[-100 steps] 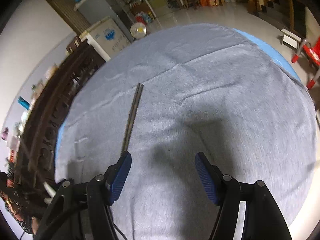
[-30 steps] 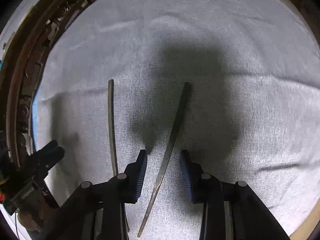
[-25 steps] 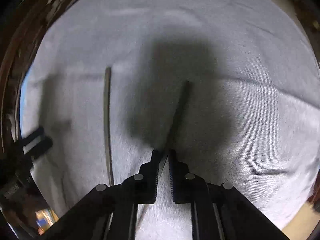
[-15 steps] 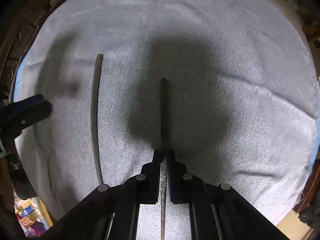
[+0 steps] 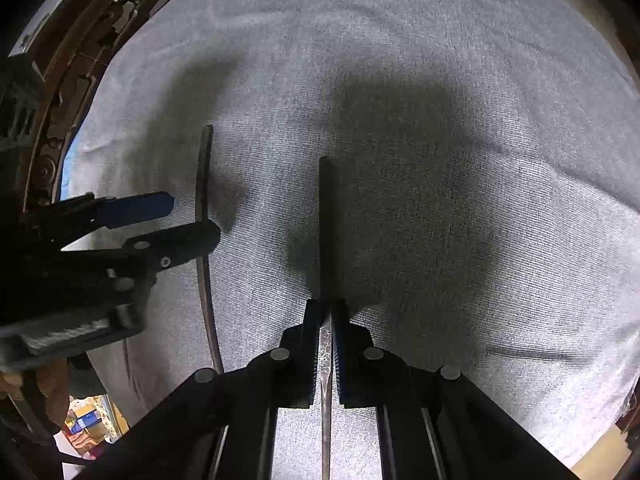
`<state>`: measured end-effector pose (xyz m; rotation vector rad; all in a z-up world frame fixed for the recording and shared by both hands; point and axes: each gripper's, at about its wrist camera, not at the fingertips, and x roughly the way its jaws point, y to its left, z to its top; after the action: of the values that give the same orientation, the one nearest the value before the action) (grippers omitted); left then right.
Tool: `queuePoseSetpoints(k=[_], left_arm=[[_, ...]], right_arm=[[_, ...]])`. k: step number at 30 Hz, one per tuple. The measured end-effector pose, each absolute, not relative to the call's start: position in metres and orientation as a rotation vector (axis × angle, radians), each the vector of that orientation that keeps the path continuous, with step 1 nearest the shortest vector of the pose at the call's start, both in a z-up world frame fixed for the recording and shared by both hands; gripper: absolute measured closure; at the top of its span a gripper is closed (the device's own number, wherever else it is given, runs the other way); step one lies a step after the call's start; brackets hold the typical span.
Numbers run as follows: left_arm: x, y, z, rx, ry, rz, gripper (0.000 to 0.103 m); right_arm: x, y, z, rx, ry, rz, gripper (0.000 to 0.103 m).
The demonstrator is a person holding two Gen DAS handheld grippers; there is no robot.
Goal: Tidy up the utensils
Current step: 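Close the left tool on the last chopstick while the right tool holds its chopstick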
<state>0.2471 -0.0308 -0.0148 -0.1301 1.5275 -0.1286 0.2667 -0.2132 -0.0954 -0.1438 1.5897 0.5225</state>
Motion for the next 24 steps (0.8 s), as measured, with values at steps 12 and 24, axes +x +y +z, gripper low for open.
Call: queuePoseSetpoints(k=[12, 24], left_arm=[[0.234, 0.029, -0.015, -0.011, 1.641, -0.085, 0.097], [0.208, 0.027, -0.011, 0.052, 1.643, -0.067, 0.076]], right_arm=[[0.277, -0.221, -0.092, -0.239, 1.636, 0.529, 0.095], [0.282, -0.203, -0.089, -0.304, 1.66, 0.478, 0.094]])
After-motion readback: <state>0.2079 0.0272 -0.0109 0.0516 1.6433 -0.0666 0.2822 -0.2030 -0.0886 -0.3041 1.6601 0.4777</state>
